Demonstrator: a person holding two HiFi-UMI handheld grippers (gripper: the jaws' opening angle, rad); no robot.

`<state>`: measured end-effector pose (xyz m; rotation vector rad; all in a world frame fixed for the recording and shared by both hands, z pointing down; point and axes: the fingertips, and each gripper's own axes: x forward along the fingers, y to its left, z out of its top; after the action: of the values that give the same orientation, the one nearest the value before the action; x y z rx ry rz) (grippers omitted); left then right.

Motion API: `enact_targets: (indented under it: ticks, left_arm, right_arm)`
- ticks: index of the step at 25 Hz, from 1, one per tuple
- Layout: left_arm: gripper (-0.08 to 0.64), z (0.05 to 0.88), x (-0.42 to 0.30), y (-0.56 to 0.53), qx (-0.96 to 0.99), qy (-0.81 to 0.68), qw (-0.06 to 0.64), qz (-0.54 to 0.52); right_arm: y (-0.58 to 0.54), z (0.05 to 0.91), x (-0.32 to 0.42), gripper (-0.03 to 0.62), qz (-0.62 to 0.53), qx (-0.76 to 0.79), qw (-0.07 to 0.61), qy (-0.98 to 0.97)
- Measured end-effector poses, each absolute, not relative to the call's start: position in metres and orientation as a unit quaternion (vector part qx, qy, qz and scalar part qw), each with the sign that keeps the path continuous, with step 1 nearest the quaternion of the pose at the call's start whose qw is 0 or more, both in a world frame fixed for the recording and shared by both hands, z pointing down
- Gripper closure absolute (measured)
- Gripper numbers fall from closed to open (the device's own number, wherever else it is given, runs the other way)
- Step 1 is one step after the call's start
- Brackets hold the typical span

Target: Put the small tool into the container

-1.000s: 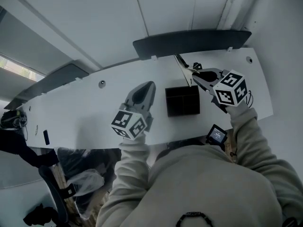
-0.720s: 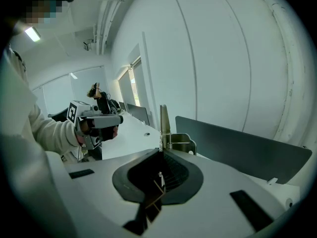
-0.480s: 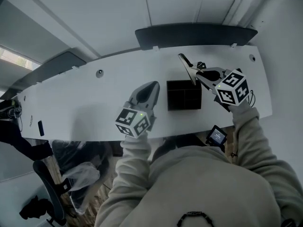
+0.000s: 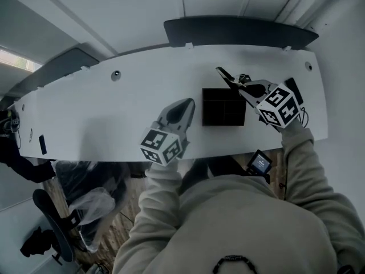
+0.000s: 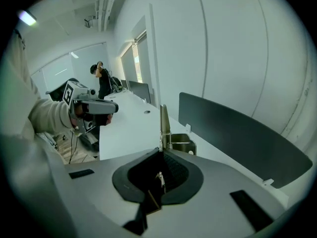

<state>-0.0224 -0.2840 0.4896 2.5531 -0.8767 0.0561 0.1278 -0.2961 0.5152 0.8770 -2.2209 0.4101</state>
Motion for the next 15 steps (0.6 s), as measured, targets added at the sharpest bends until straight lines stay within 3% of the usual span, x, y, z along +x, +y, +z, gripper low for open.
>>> enact_targets:
  ticks: [15]
  left_arm:
    - [0.563,0.532,-0.035,-0.279,0.901,-0.342,0.266,0.027]
  right_arm:
    - [-0.298,0.590,0.119,0.571,0.063,0.241,0.524,-0.815]
